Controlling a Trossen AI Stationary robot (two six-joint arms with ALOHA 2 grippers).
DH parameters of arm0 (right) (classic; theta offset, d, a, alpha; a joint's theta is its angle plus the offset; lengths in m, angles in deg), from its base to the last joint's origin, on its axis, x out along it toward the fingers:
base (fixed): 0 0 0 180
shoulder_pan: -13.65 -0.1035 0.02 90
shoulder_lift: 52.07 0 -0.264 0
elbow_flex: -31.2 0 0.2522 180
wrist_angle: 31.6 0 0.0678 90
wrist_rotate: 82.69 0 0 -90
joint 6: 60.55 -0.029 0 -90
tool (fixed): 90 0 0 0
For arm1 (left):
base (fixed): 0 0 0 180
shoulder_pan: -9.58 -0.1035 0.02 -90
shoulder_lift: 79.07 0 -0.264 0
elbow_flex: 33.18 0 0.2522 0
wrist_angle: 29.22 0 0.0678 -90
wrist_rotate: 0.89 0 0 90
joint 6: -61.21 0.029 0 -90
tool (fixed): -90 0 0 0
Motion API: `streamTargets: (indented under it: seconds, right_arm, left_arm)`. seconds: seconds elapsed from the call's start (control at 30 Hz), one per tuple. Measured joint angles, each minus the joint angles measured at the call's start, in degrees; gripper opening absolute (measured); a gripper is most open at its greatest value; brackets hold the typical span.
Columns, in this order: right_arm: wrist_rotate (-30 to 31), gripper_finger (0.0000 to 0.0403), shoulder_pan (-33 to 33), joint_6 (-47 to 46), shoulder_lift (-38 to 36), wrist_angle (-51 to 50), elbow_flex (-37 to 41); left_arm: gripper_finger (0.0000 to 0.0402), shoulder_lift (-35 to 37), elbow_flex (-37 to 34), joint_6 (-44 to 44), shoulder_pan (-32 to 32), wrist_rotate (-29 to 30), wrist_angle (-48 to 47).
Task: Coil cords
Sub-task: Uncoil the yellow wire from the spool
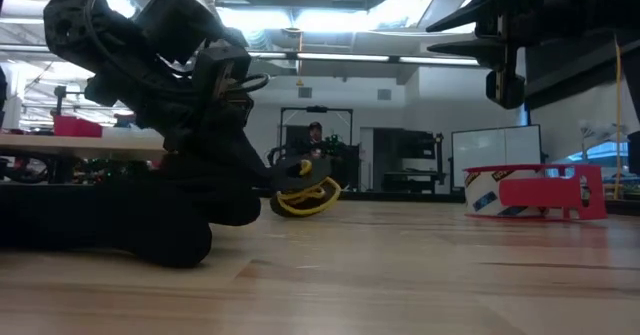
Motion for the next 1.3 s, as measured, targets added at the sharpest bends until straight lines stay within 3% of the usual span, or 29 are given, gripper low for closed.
streamTargets:
  seconds: [0.4, 1.07, 1.3]
  right_arm:
    - [0.0, 0.009, 0.0, 0.0, 0.0, 0.0, 0.0]
    - [0.0, 0.009, 0.0, 0.0, 0.0, 0.0, 0.0]
    - [0.0, 0.009, 0.0, 0.0, 0.0, 0.0, 0.0]
  left_arm:
    - [0.0122, 0.0, 0.0, -1.2, -2.0, 1.8, 0.2]
    - [0.0127, -0.1, 0.0, -2.4, -4.0, 2.1, 1.9]
    - [0.0127, -3.0, 0.3, -5.9, -3.5, 2.4, 3.3]
